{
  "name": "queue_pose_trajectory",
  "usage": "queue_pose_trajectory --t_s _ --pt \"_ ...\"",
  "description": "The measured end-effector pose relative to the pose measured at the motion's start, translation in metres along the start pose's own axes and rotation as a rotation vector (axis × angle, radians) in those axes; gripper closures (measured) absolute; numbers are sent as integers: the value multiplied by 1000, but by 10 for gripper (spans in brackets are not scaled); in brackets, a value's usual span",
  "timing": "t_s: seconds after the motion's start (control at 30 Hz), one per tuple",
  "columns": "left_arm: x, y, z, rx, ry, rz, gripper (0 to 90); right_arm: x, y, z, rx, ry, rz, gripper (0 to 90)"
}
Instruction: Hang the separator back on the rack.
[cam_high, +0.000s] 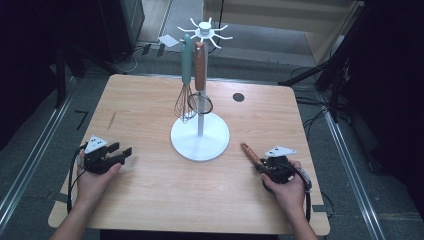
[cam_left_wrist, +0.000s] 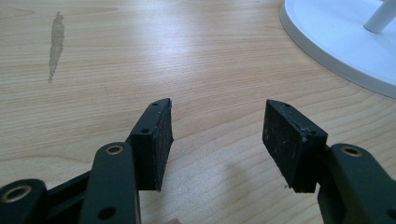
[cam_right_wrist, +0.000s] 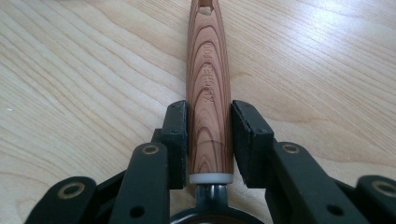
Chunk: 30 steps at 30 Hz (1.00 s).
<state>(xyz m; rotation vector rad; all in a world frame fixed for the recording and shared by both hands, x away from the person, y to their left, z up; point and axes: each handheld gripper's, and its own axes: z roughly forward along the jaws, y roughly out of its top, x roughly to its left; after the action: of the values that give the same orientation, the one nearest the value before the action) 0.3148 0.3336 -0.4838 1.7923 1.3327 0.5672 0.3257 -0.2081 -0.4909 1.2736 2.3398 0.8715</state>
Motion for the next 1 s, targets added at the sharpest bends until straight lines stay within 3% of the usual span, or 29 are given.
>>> queue_pose_trajectory --t_s 0.33,0.43,0.57,0.73,0.9,1.0 --pt "0 0 0 0 1 0 438 -1 -1 2 -2 15 16 689" --pt "0 0 0 0 -3 -6 436 2 2 3 22 12 11 584" --pt "1 0 0 -1 -5 -12 436 4 7 3 57 28 6 527" --pt "1 0 1 -2 -4 -15 436 2 16 1 97 51 22 527" --pt "1 0 1 0 -4 -16 436 2 29 -1 146 21 -14 492" --pt "1 0 1 0 -4 -16 436 -3 37 -2 180 15 4 468"
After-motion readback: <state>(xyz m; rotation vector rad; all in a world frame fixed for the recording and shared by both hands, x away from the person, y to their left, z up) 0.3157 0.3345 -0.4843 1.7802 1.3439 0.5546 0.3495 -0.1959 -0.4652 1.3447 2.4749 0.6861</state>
